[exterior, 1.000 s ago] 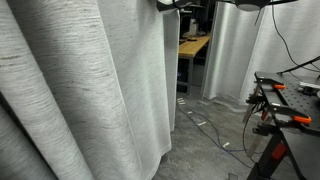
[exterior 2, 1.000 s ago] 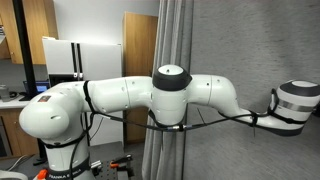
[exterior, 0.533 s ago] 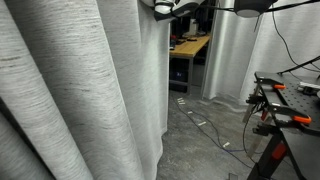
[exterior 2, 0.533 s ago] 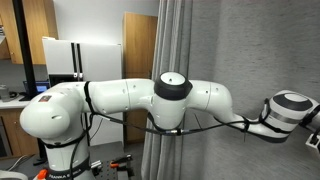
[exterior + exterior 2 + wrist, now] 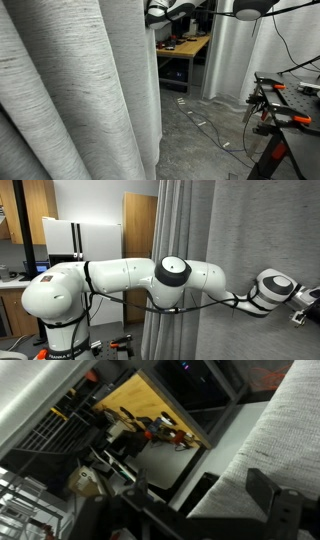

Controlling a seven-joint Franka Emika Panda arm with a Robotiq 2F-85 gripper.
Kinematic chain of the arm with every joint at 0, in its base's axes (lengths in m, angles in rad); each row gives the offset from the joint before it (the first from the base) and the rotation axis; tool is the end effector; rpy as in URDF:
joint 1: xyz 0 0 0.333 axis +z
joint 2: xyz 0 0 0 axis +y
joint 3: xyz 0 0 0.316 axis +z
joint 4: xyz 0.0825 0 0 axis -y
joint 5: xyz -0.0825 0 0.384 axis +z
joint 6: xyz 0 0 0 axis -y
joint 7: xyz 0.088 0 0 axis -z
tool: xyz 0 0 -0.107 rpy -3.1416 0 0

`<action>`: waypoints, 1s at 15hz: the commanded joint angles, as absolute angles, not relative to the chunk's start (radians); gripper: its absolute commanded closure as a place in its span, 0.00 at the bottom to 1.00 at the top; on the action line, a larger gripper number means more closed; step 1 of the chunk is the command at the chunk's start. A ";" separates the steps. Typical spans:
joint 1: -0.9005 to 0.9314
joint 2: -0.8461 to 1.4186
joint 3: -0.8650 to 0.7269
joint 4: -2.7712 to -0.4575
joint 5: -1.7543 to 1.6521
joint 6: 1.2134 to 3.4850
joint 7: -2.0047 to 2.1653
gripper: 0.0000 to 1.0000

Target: Close the curtain

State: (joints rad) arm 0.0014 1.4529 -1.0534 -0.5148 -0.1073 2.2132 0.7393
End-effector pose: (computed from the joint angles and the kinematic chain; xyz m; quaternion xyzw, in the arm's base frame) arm 0.8035 -0.2566 0.2845 0.7881 -0.2774 0.2798 0.4730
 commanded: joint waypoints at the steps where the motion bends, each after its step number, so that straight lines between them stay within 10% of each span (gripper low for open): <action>1: 0.034 1.416 -0.966 -0.513 -0.070 2.295 0.593 0.00; 15: 0.014 1.176 -0.461 -0.556 0.181 2.436 -0.245 0.00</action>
